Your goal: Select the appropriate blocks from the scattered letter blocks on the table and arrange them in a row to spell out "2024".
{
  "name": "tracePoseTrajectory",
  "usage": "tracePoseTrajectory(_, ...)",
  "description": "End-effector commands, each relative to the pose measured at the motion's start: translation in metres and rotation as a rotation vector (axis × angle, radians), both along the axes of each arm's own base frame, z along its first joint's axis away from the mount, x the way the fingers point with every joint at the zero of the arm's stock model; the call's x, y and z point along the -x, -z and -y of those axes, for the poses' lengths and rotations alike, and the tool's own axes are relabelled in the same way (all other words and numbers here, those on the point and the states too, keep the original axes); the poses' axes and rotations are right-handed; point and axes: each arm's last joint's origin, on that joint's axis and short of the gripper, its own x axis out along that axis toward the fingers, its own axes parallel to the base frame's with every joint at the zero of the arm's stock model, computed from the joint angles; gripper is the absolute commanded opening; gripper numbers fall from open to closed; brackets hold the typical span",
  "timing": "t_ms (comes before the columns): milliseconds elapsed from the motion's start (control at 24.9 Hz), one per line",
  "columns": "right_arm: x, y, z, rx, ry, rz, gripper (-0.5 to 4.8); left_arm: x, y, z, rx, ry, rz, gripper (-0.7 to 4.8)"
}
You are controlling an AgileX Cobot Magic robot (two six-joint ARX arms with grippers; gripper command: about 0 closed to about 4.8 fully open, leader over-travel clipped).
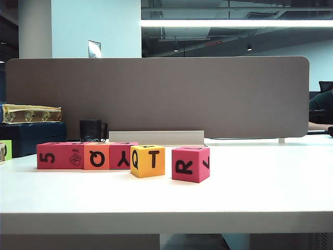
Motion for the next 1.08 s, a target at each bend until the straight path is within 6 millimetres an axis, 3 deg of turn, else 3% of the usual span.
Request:
tracePoseTrajectory(40, 0.005, 0.025, 0.000, -0.008, 0.003, 0.040, -0.01, 0.000, 0.000, 0.000, 0.003, -0.002, -0.003, -0.05)
tracePoseTrajectory(120, 0.009, 0.043, 0.001, -0.008, 0.003, 0.038, -0.01, 0.000, 0.000, 0.000, 0.003, -0.002, -0.003, -0.05)
tracePoseTrajectory(281, 0.013, 0.059, 0.001, -0.009, 0.002, 0.043, -0.01, 0.000, 0.000, 0.000, 0.003, -0.002, -0.003, -0.05)
tracePoseTrajectory(1082, 0.021, 0.108, 0.001, -0.015, 0.011, 0.118, -0.01, 0.000, 0.000, 0.000, 0.003, -0.002, -0.003, -0.06)
